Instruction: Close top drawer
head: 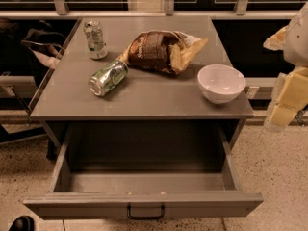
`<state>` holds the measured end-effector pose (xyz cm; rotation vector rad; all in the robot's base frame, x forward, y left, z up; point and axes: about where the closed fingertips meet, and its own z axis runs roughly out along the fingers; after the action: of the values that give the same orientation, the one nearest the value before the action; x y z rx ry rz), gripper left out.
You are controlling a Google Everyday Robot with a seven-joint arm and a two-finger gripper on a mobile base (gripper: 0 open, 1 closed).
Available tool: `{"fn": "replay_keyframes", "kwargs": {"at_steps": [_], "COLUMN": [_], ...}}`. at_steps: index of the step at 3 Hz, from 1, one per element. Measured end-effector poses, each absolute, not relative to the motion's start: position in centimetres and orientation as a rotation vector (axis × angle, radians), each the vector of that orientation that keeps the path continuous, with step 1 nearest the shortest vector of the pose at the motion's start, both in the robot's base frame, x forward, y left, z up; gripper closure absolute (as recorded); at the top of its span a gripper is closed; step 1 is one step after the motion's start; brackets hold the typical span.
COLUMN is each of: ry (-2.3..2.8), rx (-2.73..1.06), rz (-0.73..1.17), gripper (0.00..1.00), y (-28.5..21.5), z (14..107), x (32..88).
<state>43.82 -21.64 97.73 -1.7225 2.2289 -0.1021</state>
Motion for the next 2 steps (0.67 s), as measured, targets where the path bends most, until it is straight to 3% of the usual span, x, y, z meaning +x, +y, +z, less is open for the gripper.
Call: {"fn": "replay_keyframes", "kwargs": {"at_steps": [2], "ry": [2.180], "rx": [-1.640], "rz": [-0.009], "gripper": [0.00], "y": [-22.0], "z": [98.0], "x": [41.3]}}
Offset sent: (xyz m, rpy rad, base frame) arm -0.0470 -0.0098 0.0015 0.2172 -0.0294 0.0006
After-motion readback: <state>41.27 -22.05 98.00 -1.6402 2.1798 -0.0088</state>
